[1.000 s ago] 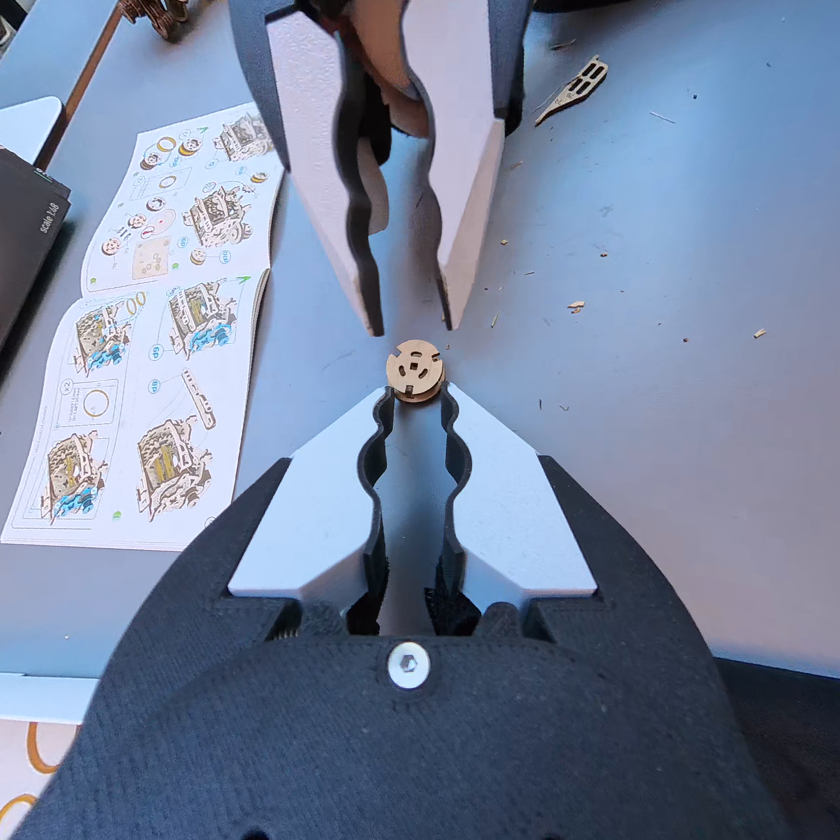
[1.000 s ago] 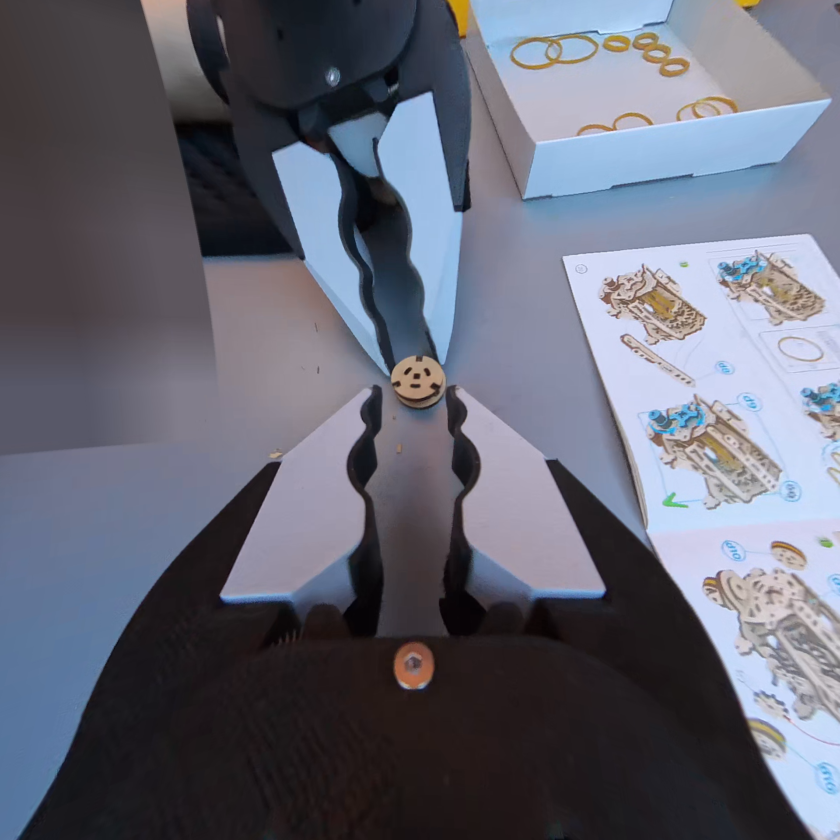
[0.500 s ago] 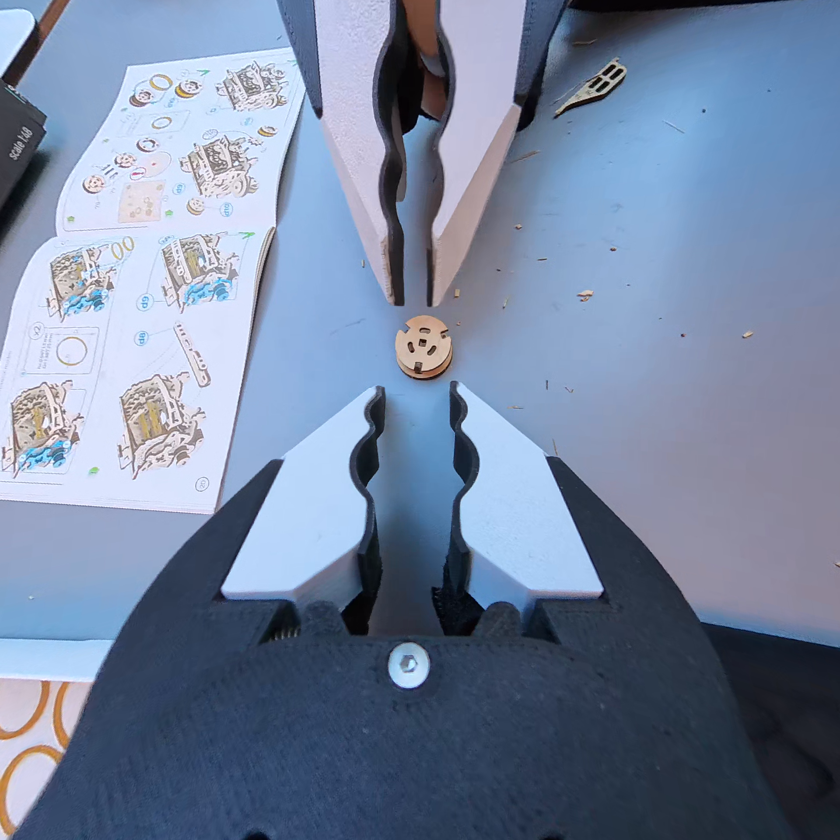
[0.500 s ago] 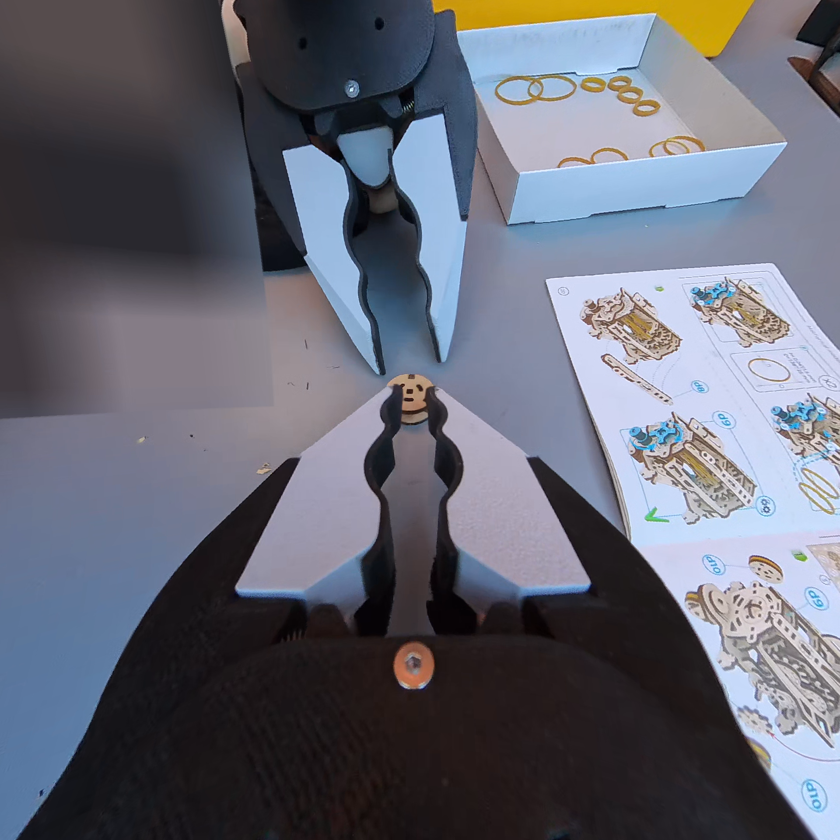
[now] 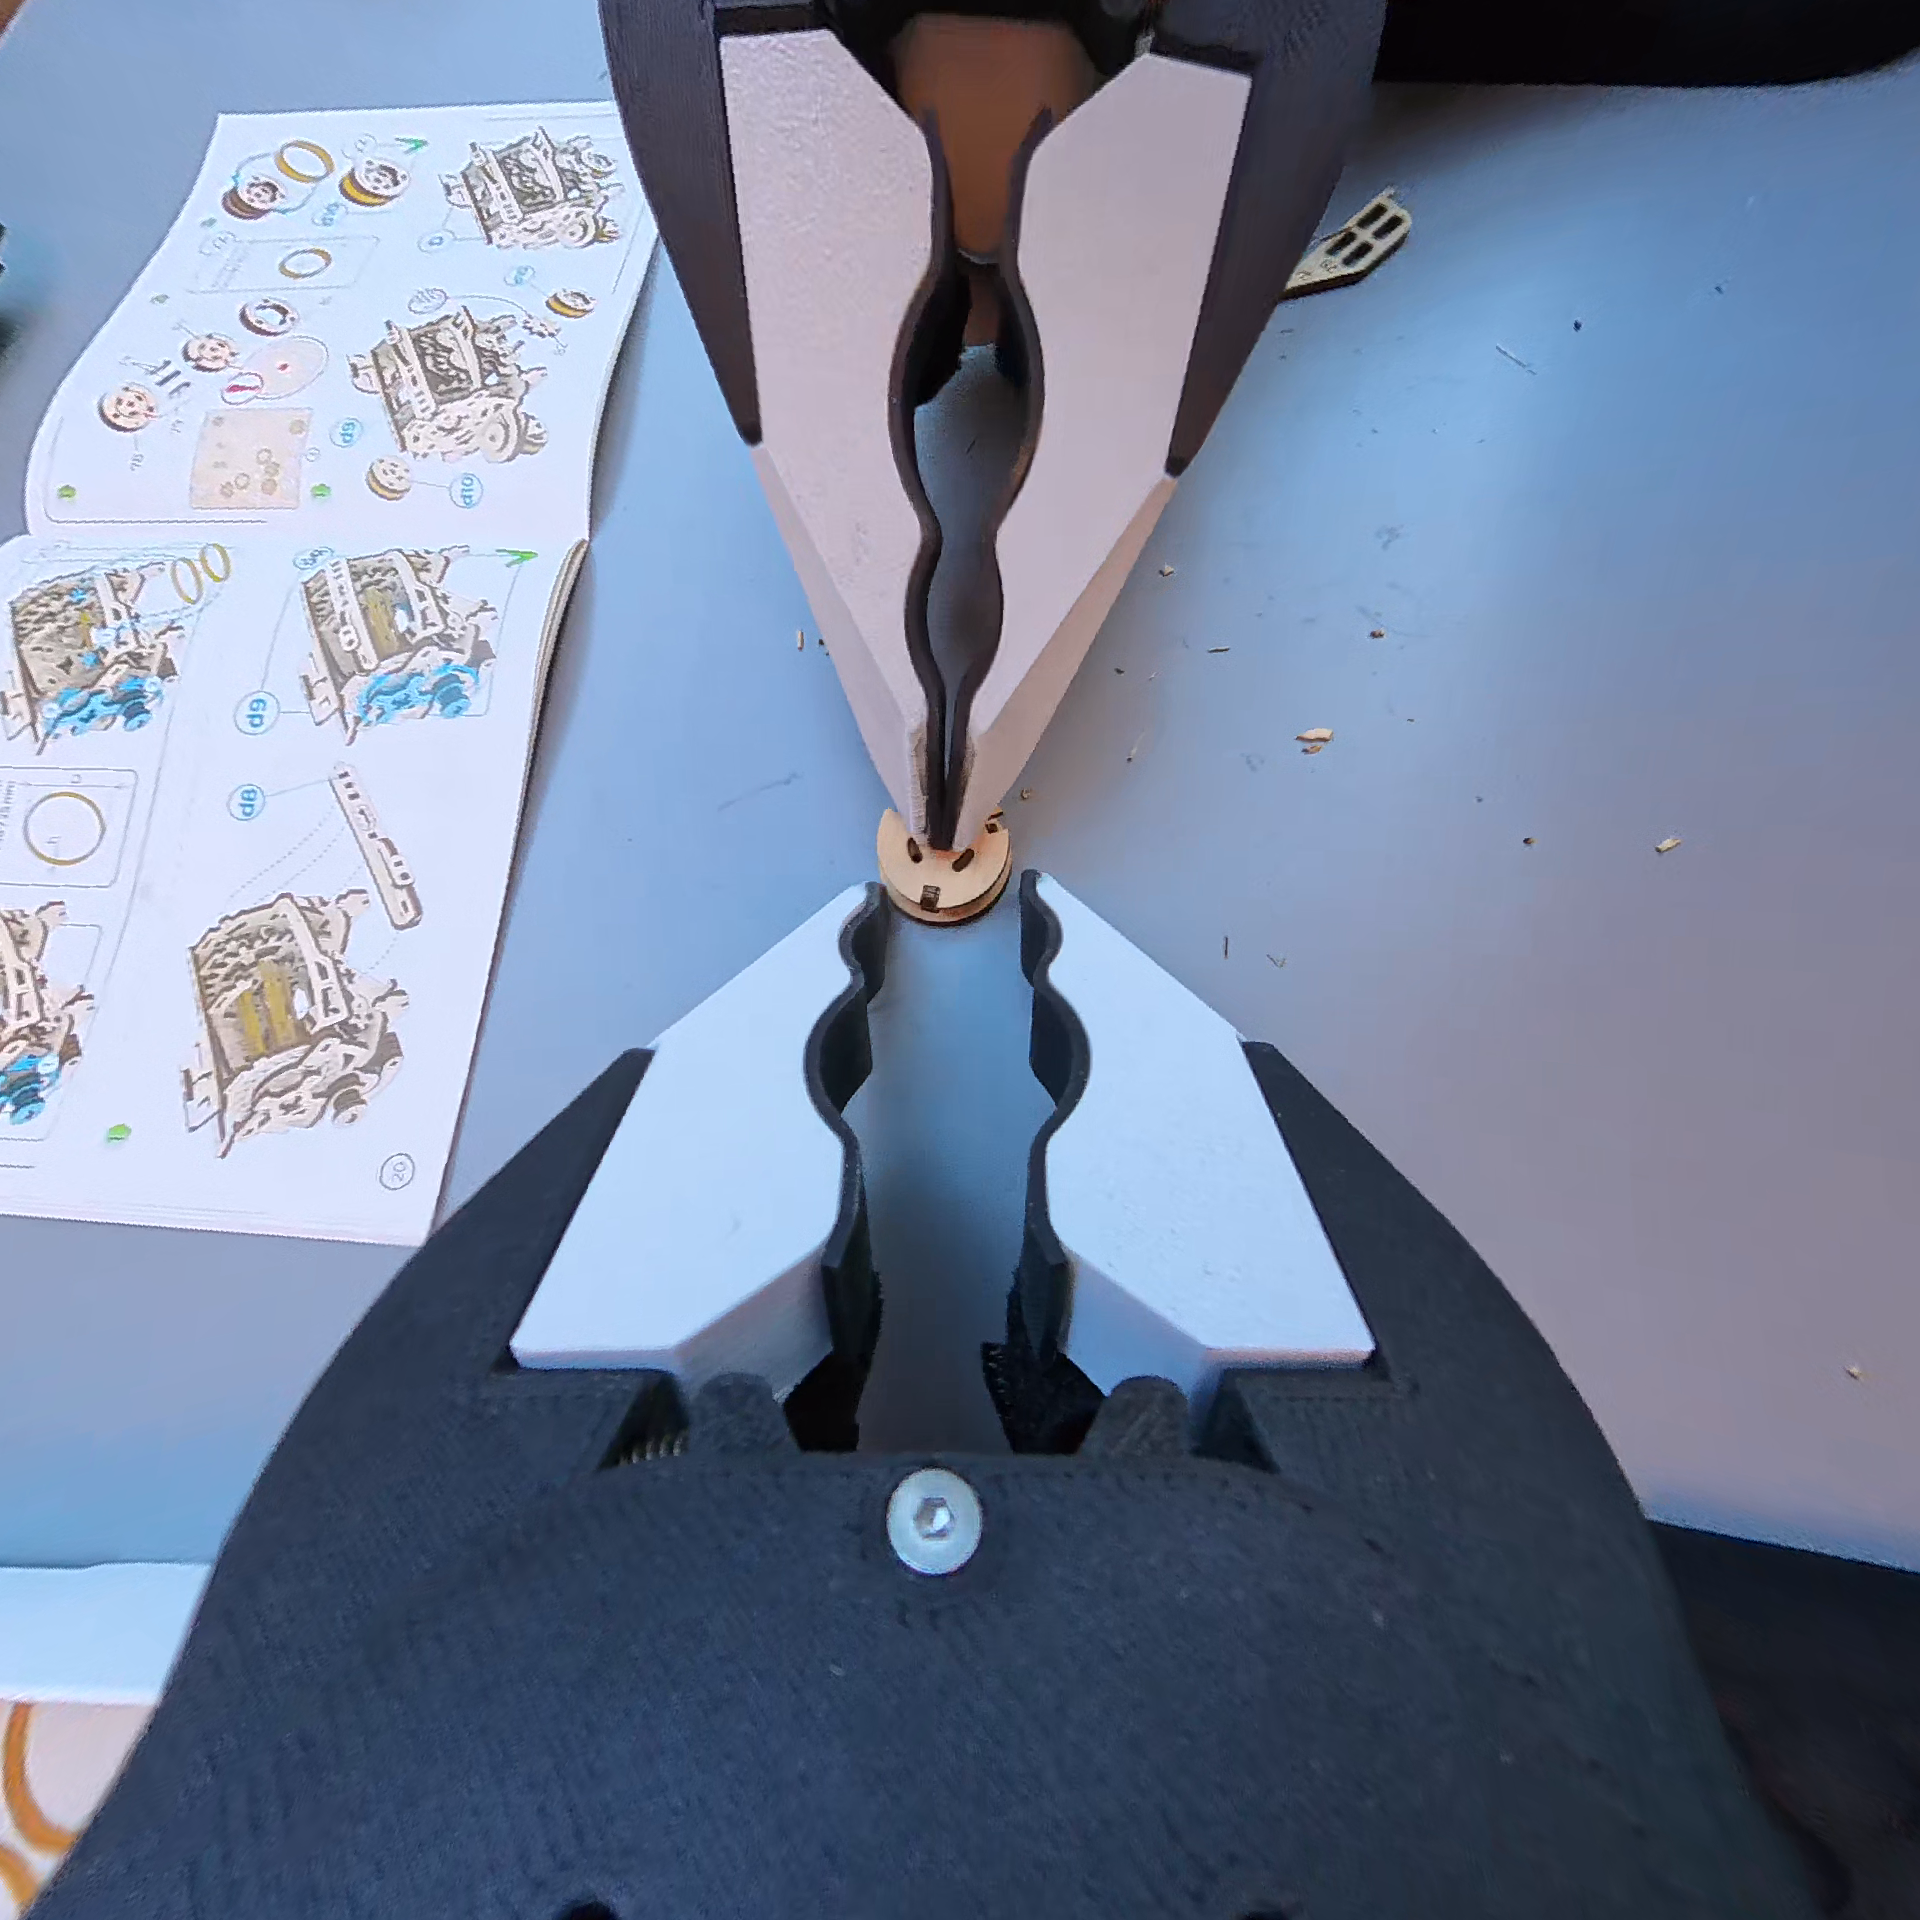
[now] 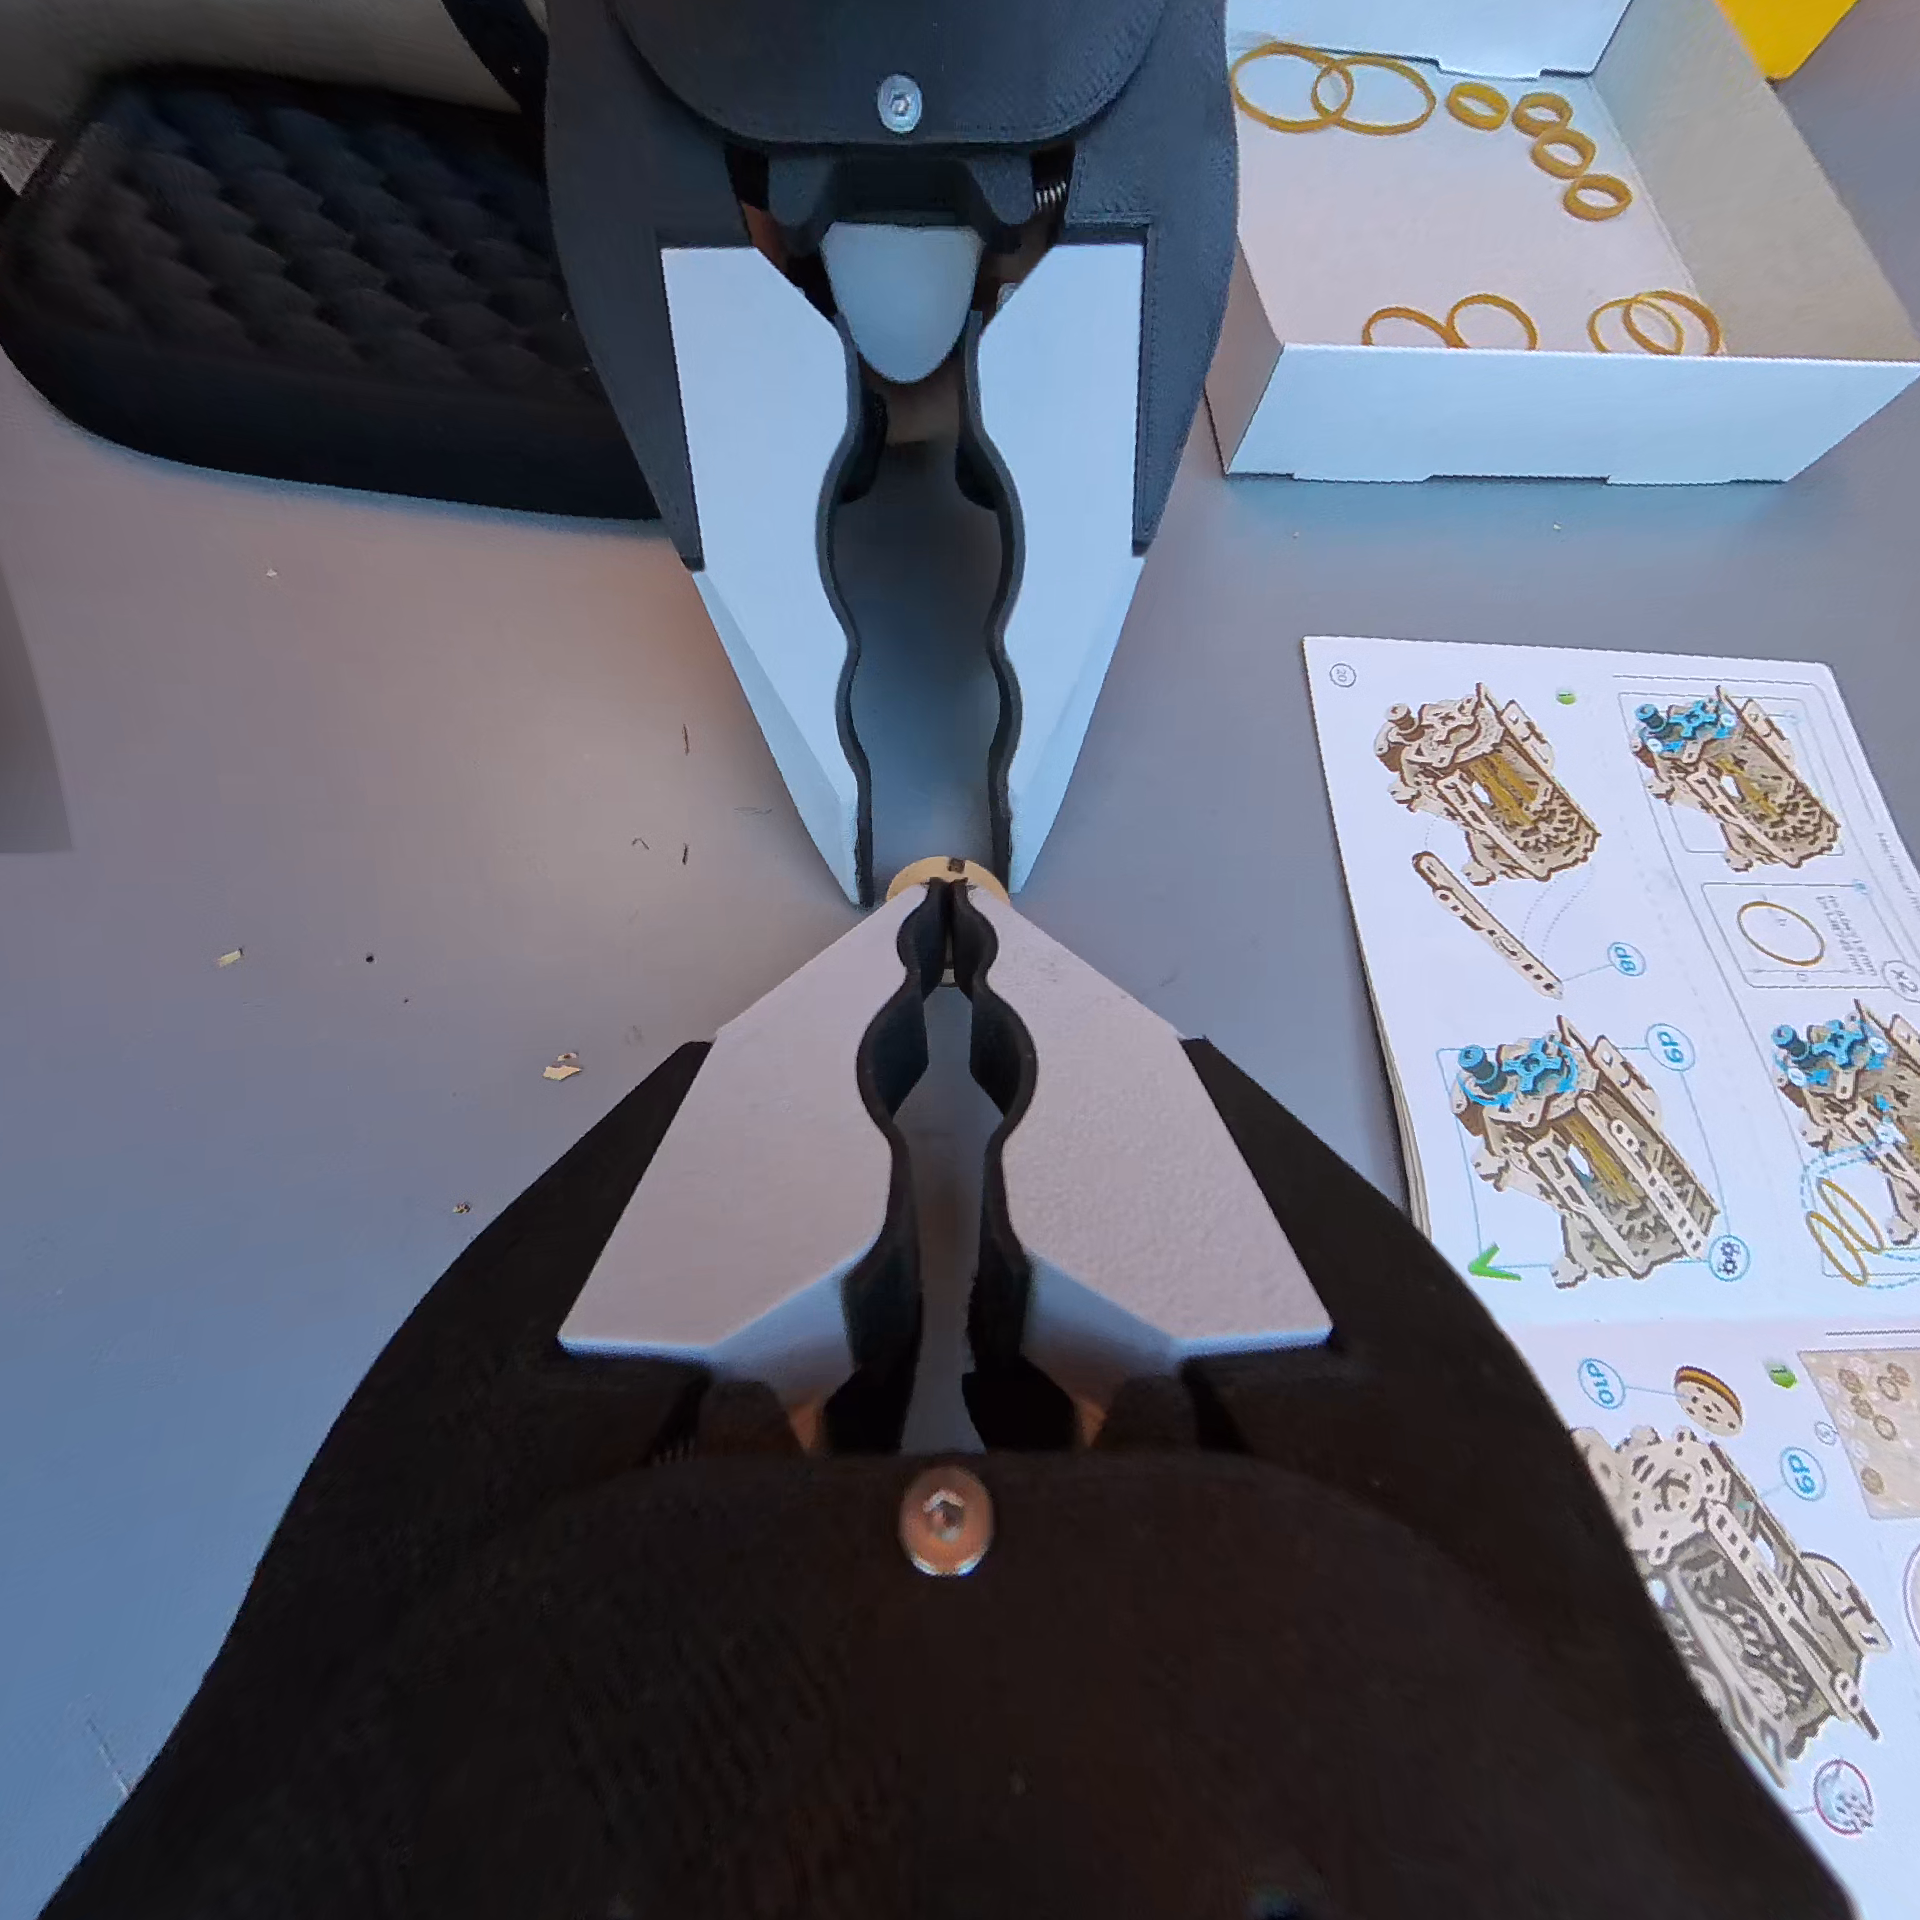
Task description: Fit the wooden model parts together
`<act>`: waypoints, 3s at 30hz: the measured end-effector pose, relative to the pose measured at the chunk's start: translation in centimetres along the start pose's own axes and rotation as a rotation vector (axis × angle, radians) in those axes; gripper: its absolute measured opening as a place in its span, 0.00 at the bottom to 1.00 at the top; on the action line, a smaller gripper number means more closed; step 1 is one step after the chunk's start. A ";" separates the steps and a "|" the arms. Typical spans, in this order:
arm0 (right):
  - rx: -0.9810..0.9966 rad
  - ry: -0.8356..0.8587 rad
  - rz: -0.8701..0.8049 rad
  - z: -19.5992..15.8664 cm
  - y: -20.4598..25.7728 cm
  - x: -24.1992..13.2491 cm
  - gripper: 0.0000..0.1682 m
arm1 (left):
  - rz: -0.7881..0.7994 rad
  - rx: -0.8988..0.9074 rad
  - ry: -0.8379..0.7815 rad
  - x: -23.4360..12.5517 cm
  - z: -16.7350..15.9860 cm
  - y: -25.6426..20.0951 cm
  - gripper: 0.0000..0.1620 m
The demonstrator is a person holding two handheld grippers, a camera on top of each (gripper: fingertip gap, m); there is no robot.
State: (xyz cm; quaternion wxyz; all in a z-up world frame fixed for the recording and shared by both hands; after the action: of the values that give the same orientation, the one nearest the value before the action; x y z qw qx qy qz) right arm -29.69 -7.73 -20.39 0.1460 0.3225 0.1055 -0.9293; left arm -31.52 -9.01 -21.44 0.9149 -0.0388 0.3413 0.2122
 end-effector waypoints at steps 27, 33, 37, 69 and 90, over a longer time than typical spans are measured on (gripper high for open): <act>0.052 0.001 0.227 -1.6 -0.6 -0.5 0.23 | -0.021 -0.075 -0.003 -0.3 -0.1 0.3 0.23; 0.067 0.021 0.397 -1.2 -0.8 -0.5 0.25 | -0.055 -0.113 -0.011 -0.5 -0.2 0.1 0.23; 0.086 0.058 0.446 -0.9 -1.4 -0.1 0.22 | -0.050 -0.148 -0.013 -0.5 -0.2 0.4 0.18; 0.052 0.066 0.457 -0.8 -0.4 0.3 0.15 | -0.118 -0.201 -0.021 -0.1 0.3 0.1 0.14; 0.027 0.015 0.430 -0.4 -0.9 -0.4 0.17 | -0.140 -0.191 -0.022 -0.2 0.2 -0.2 0.13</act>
State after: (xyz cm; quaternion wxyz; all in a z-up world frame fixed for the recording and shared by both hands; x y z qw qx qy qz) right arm -29.44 -6.63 -20.37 0.3356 0.3465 0.0228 -0.8757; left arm -31.45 -9.18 -21.15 0.9232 -0.1473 0.3061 0.1796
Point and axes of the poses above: each gripper's, where its closed fingertips meet, x out along the fingers, z out of its top, y = z × x across the jaws, the point moved 2 cm from there along -x, back along the fingers
